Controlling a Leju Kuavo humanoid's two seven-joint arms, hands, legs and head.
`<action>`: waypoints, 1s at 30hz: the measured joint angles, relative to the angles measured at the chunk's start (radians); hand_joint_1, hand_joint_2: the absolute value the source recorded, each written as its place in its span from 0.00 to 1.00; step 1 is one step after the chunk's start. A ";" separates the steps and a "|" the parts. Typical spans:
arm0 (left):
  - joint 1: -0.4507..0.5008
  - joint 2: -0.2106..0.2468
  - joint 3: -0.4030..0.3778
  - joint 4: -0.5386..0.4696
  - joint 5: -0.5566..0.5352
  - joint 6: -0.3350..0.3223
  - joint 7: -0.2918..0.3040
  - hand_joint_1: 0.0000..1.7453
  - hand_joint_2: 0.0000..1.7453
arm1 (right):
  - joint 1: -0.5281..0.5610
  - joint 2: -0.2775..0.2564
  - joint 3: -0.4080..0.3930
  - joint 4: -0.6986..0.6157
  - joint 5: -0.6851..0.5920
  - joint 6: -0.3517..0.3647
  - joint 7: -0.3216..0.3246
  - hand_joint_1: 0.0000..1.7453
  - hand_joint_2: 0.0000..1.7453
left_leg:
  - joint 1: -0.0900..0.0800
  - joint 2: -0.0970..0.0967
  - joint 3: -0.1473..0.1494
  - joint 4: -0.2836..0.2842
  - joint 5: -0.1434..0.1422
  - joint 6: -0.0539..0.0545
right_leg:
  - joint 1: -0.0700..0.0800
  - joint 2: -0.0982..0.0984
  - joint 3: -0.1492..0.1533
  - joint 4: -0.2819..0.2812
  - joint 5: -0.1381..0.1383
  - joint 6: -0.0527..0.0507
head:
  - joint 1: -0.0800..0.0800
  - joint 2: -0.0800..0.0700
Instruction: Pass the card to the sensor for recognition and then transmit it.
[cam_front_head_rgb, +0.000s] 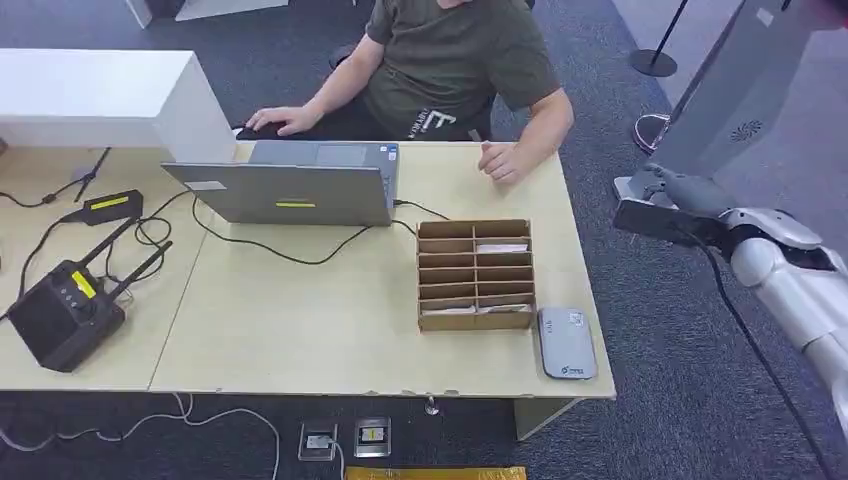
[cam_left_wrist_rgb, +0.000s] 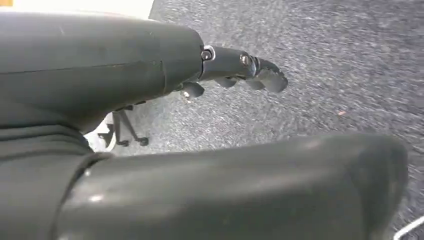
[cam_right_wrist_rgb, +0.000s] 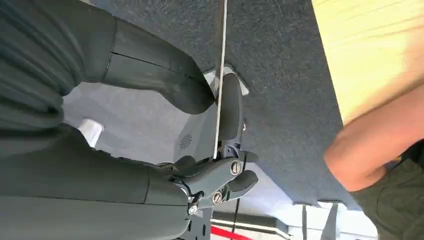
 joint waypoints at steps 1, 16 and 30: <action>0.000 0.000 -0.002 0.000 -0.003 -0.003 -0.003 0.00 0.00 | 0.011 -0.007 -0.004 -0.011 -0.014 -0.004 0.010 1.00 1.00 | 0.000 0.000 0.000 0.000 0.000 0.000 | 0.000 0.000 0.000 0.000 0.000 0.000 | 0.000 0.000; 0.000 0.004 -0.021 0.000 -0.020 -0.002 0.000 0.00 0.00 | 0.241 -0.083 -0.005 -0.280 -0.122 -0.063 0.142 1.00 1.00 | 0.000 0.000 0.000 0.000 0.000 0.000 | 0.000 -0.001 0.000 0.000 0.000 0.000 | 0.000 0.000; -0.001 0.009 -0.042 0.000 -0.023 0.007 0.010 0.00 0.00 | 0.372 -0.125 -0.005 -0.417 -0.153 -0.101 0.175 1.00 1.00 | 0.000 0.000 0.000 0.000 0.000 0.000 | 0.000 0.000 0.000 0.000 0.000 0.000 | 0.000 0.000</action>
